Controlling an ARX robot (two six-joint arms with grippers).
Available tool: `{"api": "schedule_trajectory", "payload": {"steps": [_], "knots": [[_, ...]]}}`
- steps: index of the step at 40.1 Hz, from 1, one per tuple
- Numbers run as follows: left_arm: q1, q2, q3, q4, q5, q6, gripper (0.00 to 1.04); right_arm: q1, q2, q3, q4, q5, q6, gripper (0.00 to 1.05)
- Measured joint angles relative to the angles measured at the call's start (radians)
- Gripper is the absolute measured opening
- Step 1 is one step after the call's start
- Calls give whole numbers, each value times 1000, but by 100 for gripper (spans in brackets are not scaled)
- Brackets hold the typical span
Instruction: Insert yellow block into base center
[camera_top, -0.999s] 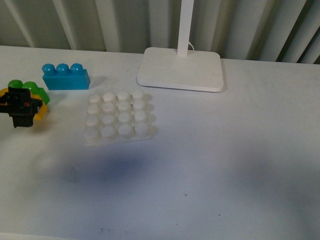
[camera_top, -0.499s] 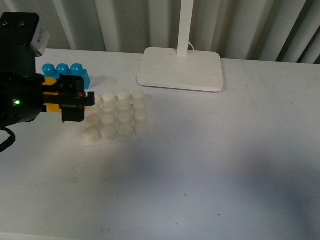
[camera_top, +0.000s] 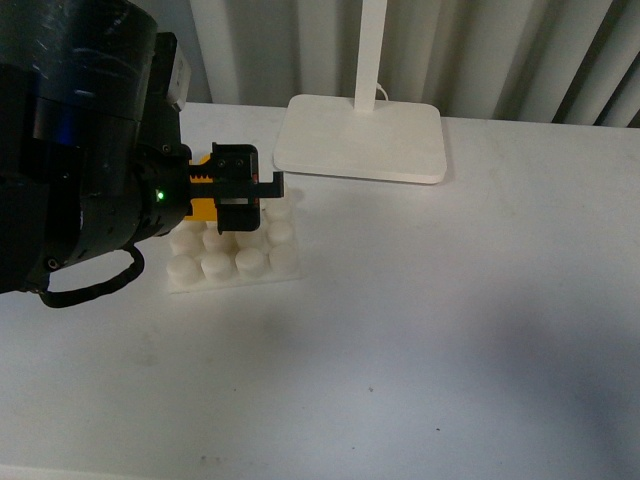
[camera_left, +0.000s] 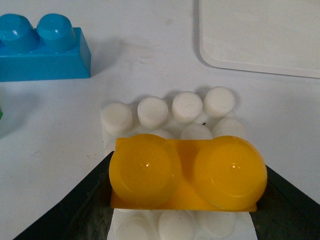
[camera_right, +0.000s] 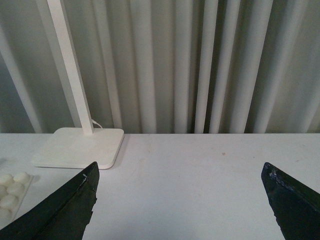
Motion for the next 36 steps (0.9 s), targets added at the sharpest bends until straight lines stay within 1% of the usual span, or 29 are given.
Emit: {"api": "schedule_trajectory", "payload": {"steps": [8, 19, 36], "knots": [[-23, 37, 11, -9, -24, -35, 66, 0, 0, 0, 0, 0, 0, 95], [-48, 63, 32, -18, -30, -61, 66, 0, 0, 0, 0, 0, 0, 95], [-62, 98, 52, -24, -47, -82, 66, 0, 0, 0, 0, 0, 0, 95]]}}
